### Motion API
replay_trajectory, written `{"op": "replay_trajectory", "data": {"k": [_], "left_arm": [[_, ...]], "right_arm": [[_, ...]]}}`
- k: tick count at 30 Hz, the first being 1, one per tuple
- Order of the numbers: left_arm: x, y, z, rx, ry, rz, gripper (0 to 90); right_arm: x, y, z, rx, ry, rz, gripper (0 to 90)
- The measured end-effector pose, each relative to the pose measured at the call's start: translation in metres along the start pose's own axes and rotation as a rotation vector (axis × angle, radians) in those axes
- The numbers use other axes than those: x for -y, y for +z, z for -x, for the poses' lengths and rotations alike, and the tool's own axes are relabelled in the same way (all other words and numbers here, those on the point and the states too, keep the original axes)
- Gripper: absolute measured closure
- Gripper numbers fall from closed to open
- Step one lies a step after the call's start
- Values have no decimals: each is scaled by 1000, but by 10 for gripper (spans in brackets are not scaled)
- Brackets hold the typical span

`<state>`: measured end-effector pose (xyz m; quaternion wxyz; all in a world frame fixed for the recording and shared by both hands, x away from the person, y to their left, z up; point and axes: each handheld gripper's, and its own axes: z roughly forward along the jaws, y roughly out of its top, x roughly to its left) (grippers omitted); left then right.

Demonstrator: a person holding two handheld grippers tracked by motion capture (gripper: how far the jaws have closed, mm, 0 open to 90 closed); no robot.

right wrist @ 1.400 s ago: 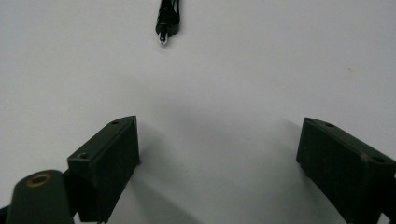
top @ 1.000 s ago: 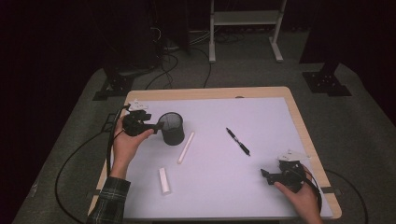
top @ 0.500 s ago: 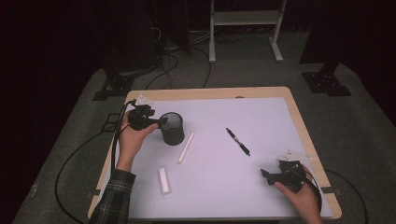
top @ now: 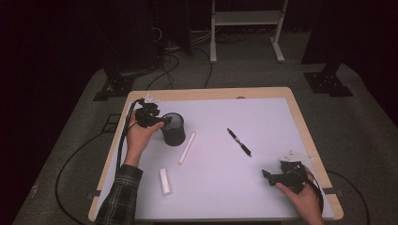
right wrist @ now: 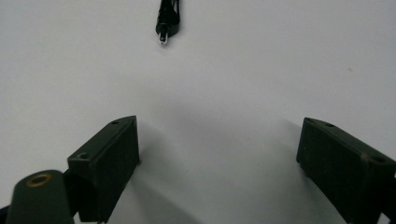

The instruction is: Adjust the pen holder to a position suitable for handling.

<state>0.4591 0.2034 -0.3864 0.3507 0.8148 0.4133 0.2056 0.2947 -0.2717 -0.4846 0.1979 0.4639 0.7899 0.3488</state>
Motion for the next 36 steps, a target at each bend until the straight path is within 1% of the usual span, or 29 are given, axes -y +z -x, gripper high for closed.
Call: {"op": "replay_trajectory", "data": {"k": [3, 4, 6, 8, 12, 14, 15, 17, 18, 19, 20, 24, 25, 26, 28, 29, 31, 36], "left_arm": [[1, 4, 0, 3, -1, -16, 364], [1, 4, 0, 2, 5, -25, 368], [2, 5, -1, 4, 3, -27, 370], [3, 8, -1, 4, 2, -44, 376], [4, 12, -1, 0, 8, -72, 419], [4, 12, -1, 5, 9, -75, 430], [4, 14, -1, 10, 10, -79, 456], [4, 14, 0, 13, 4, -83, 468], [4, 15, 0, 13, 7, -92, 491], [4, 15, 0, 11, 5, -100, 523], [4, 16, 1, 13, -1, -110, 535], [3, 16, 1, 7, -4, -125, 594], [3, 17, 2, 2, -3, -129, 594], [3, 17, 2, 0, -7, -136, 628], [3, 17, 2, 1, -9, -135, 656], [3, 17, 2, -10, -10, -143, 676], [3, 17, 3, -13, -9, -142, 683], [3, 17, 3, -31, -11, -144, 765]], "right_arm": [[0, 0, 0, 0, 0, 0, 120], [0, 0, 0, 0, 0, 0, 120], [0, 0, 0, 0, 1, 0, 120], [0, 0, 0, 0, 0, 0, 120], [0, 0, 0, 0, 1, 0, 120], [0, 0, 0, 0, 1, 0, 120], [0, 0, 0, 0, 1, 0, 120], [0, 0, 0, 0, 1, 0, 120], [0, 0, 0, 0, 0, 0, 120], [0, 0, 0, 0, 1, 0, 120], [0, 0, 0, 0, 1, 0, 120], [0, 0, 0, 0, 1, 0, 120], [0, 0, 0, 0, 1, 0, 120], [0, 0, 0, 0, 0, 0, 120], [0, 0, 0, 0, 0, 0, 120], [0, 0, 0, 0, 1, 0, 120], [0, 0, 0, 0, 1, 0, 120], [0, 0, 0, 0, 1, 0, 120]]}}
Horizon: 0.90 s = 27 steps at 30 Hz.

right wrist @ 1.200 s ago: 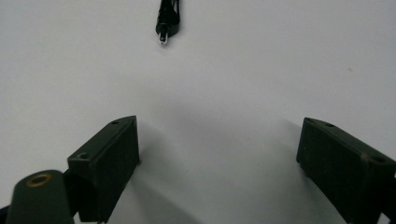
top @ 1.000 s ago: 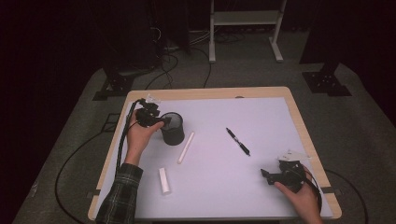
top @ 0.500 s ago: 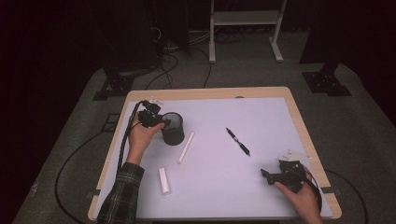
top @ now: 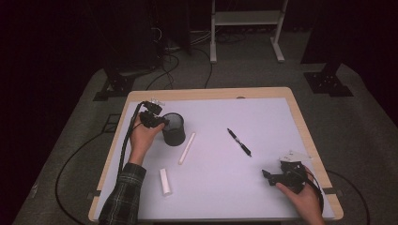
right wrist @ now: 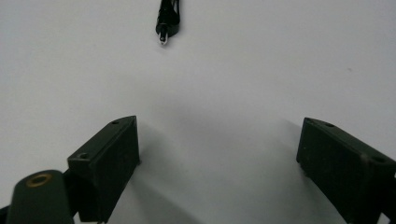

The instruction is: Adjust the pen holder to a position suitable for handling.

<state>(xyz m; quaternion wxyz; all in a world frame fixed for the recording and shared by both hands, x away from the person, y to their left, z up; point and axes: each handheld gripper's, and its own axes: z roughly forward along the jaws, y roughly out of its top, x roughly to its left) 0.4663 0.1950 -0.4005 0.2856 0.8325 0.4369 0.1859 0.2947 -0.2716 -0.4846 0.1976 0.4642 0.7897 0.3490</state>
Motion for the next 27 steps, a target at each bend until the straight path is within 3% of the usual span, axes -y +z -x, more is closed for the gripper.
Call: {"op": "replay_trajectory", "data": {"k": [5, 16, 19, 27], "left_arm": [[0, -1, 2, -18, -4, -1, 785], [-1, -12, 3, 55, -31, 40, 825], [-1, -15, 5, 29, -15, 37, 827], [1, -26, 2, 40, -23, 54, 828]], "right_arm": [[0, 0, 0, 0, 0, 0, 120], [0, 0, 0, 0, 0, 0, 120], [0, 0, 0, 1, -1, 0, 120], [0, 0, 0, 1, -1, 0, 120]]}}
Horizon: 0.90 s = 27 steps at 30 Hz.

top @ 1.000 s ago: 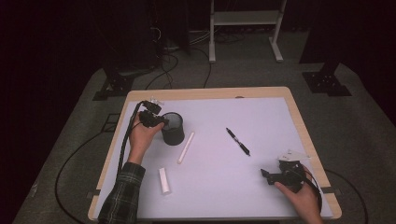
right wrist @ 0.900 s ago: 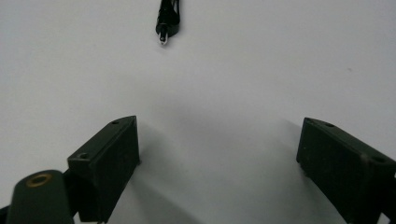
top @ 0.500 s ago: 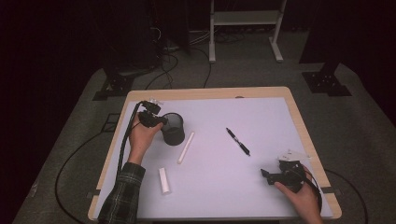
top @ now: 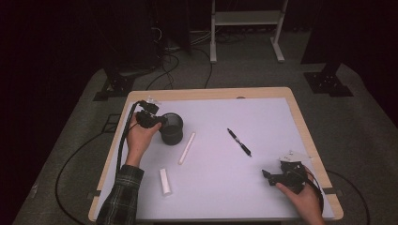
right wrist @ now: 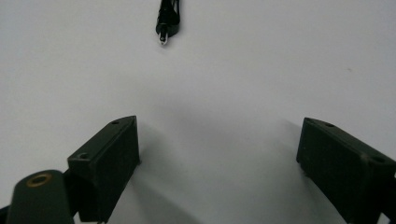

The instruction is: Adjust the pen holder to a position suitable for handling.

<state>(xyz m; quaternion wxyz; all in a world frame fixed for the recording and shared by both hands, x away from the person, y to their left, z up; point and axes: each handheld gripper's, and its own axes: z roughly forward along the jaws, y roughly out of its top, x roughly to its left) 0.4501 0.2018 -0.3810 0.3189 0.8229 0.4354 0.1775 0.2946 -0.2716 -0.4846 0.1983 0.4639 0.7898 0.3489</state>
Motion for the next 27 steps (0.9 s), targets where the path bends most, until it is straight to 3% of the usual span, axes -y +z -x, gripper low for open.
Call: {"op": "replay_trajectory", "data": {"k": [11, 24, 27], "left_arm": [[-1, -14, 3, 29, -8, 28, 828], [-3, -24, 21, 82, 36, 40, 828], [-2, -26, 24, 91, 30, 48, 828]], "right_arm": [[0, 0, 0, 0, -2, 1, 120], [0, 0, 0, 0, -1, 0, 121], [0, 0, 0, 0, 0, 0, 120]]}}
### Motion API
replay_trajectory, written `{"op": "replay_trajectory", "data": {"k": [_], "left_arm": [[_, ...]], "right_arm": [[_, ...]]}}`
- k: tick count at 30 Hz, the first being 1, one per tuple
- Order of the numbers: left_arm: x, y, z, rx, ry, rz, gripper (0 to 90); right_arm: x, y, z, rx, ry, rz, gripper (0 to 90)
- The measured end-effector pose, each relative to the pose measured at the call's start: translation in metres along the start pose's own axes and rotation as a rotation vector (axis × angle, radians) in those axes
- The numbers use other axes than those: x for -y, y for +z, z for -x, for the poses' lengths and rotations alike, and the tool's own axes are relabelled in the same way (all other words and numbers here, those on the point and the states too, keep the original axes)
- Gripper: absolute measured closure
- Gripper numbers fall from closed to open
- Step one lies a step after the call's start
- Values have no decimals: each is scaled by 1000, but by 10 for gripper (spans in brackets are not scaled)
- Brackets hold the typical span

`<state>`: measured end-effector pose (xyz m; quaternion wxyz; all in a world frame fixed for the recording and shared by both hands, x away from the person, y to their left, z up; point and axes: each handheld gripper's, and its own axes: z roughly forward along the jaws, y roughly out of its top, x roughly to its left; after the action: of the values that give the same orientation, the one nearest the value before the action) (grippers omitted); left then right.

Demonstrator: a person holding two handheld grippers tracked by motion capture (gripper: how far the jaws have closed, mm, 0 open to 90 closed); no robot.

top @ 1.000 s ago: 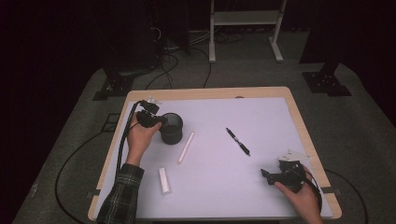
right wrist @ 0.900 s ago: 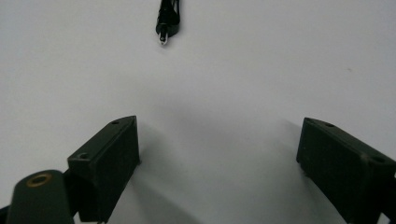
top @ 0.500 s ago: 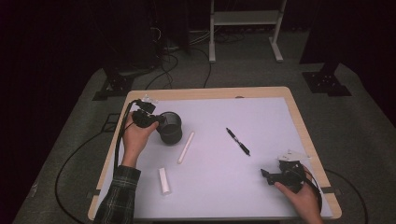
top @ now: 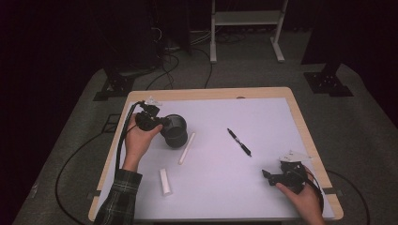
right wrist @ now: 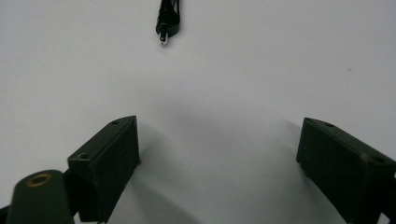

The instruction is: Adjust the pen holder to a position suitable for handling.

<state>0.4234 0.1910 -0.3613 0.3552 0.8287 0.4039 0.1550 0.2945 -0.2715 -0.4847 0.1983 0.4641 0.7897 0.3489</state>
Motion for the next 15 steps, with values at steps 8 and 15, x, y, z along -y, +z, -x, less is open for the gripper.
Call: {"op": "replay_trajectory", "data": {"k": [8, 15], "left_arm": [[1, -6, 11, 22, 27, -2, 828], [2, -11, 21, 47, 41, 3, 827]], "right_arm": [[0, 0, 0, 1, -2, 1, 120], [0, 0, 0, 1, -3, 1, 121]]}}
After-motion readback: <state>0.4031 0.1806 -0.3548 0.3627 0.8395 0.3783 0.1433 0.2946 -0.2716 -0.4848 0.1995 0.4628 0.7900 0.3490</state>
